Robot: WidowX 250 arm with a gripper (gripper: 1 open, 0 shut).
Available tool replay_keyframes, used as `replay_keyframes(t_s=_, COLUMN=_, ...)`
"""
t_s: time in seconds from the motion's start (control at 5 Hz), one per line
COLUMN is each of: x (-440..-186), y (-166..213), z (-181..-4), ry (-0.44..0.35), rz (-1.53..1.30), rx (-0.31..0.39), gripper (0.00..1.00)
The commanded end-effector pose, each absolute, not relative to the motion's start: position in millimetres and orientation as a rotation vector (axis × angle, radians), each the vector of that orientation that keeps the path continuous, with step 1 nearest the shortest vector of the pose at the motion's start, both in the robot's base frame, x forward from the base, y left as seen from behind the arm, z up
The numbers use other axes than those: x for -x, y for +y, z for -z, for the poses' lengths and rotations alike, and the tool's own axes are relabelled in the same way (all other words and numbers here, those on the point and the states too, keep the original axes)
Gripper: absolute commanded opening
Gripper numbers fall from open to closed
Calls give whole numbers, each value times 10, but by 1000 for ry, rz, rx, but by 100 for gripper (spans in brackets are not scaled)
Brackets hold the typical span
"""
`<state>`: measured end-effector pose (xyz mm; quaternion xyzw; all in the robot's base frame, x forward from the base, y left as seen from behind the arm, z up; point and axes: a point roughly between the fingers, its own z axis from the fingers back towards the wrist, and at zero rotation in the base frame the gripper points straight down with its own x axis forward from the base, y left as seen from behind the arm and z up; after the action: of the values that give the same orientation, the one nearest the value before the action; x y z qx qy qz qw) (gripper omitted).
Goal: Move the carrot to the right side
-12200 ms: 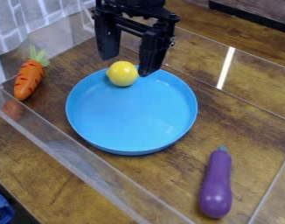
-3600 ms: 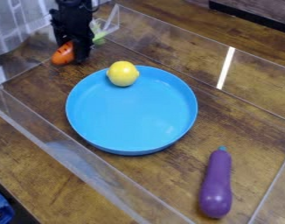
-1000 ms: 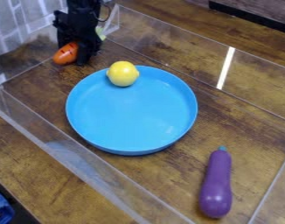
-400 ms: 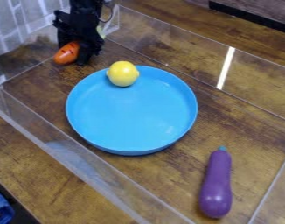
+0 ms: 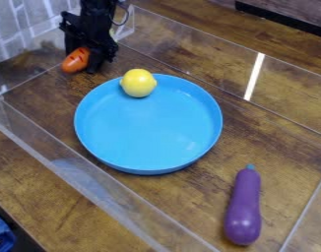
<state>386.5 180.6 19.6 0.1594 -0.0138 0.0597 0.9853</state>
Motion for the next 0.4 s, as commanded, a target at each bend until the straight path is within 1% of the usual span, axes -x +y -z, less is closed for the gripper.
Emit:
replay_keyframes(t_s=0.0, x=-3946, y=1561, z=-352, ry=-57, rz=-138, rx=-295, gripper=0)
replay_keyframes(t_s=0.2, x=-4035, y=1435, z=-602, ry=-102, rz=-159, rx=-289, gripper=0)
